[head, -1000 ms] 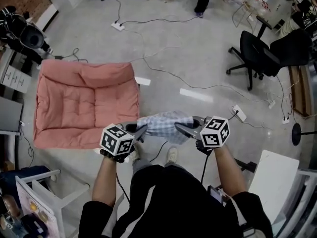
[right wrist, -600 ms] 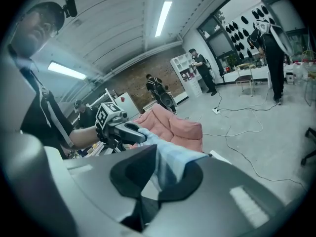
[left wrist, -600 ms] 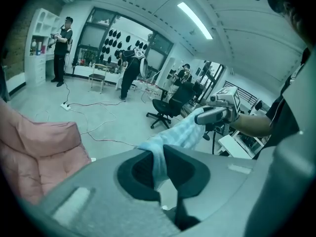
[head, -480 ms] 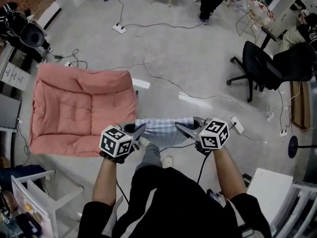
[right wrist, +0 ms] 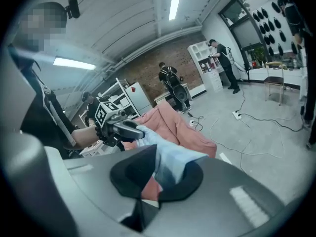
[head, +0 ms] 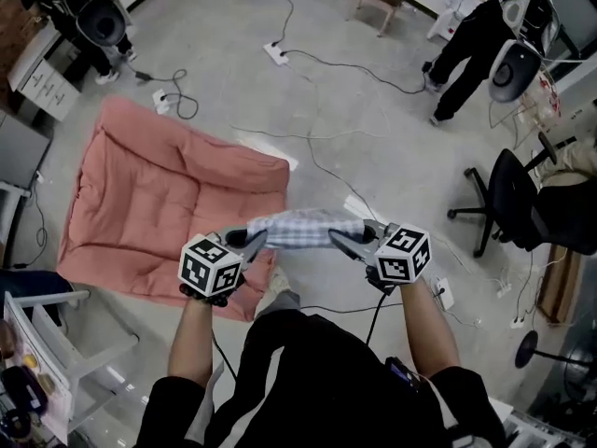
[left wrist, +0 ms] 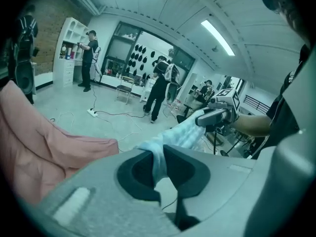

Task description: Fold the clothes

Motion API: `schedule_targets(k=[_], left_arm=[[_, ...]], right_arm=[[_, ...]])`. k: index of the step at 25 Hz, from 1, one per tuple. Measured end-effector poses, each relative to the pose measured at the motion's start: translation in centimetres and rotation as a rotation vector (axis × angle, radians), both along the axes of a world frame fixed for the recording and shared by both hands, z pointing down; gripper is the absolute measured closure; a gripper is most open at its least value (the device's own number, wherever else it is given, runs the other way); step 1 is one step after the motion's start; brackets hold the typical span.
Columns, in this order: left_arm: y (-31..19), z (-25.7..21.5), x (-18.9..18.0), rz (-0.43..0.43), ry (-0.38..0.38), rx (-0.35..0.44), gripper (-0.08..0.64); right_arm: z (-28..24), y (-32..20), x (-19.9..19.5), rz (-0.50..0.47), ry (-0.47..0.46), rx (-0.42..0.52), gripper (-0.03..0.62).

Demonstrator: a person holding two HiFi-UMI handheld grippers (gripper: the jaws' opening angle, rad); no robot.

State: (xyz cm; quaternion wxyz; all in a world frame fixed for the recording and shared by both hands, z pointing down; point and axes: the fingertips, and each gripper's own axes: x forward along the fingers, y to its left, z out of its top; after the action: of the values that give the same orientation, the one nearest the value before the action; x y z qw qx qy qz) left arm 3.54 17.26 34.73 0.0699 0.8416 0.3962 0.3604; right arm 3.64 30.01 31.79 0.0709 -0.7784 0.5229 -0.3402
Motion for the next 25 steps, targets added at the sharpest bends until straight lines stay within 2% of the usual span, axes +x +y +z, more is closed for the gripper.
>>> schedule_targets(k=[6,11,19,25], left_arm=[[-7.2,0.0,4.1,-0.187,0.013,0.004,0.538],[-13.3,-1.6,5.3,-0.345,0.021,0.001,0.538],[-23.0,-4.4,2.2,-0.629,0.029,0.016,0.538],[-28.8,-4.2,-0.5,-0.905,-0.010,0.019,0.538]], right_arm=[[0.2,-6.8,6.3,-0.129,0.022,-0.012,0.575],[-1.4,-13.5,9.6,-0.286,0.036,-0.008,0.575],[-3.4,-24.9,10.1,-0.586,0.021,0.002,0.575],[-3.3,-33.2,9.8,-0.863,-0.004,0.003,0.575]])
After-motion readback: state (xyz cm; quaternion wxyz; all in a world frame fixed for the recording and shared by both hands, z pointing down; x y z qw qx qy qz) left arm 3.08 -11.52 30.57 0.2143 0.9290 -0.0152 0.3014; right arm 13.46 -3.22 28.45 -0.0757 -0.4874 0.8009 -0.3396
